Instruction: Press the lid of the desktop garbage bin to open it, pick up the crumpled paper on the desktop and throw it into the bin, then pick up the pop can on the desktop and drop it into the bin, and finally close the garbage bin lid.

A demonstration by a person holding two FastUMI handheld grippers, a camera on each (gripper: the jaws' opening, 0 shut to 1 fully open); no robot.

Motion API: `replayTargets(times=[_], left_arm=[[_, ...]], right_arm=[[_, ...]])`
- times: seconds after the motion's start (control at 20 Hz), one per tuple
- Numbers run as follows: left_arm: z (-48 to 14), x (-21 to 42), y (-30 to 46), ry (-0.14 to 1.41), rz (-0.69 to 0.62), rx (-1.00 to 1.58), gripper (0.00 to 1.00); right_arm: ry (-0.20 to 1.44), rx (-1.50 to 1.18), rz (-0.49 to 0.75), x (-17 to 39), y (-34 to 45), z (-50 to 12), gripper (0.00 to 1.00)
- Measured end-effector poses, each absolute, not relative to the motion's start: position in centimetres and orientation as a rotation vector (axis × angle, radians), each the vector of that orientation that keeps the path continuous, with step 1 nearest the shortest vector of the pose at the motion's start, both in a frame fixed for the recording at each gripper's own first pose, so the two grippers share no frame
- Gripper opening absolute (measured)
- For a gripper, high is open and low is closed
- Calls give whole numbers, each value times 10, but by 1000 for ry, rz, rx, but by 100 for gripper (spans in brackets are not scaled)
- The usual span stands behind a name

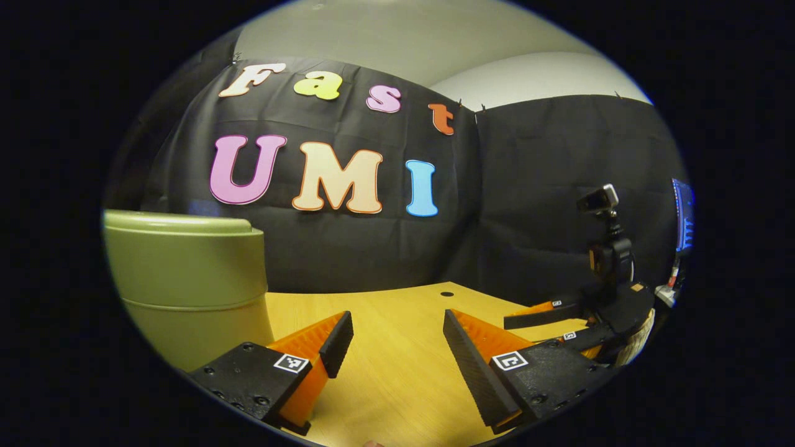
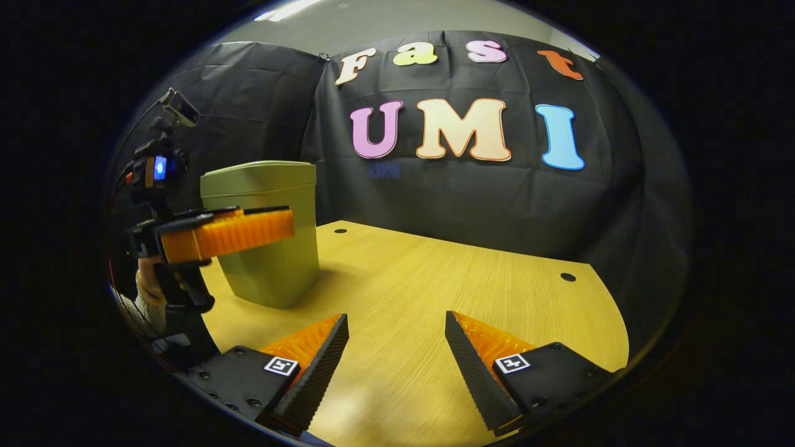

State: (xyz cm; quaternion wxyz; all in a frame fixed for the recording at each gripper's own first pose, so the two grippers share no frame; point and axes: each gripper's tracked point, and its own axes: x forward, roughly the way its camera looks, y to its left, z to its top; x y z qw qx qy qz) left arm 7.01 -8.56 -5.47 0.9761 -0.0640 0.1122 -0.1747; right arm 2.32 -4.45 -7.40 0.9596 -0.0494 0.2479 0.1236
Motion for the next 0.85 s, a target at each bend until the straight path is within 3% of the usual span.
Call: replayTargets(times=[0.85], left_arm=[[-117, 55, -100, 313, -413, -170, 93]], right_arm=[[436, -144, 186, 24, -67, -50, 99]])
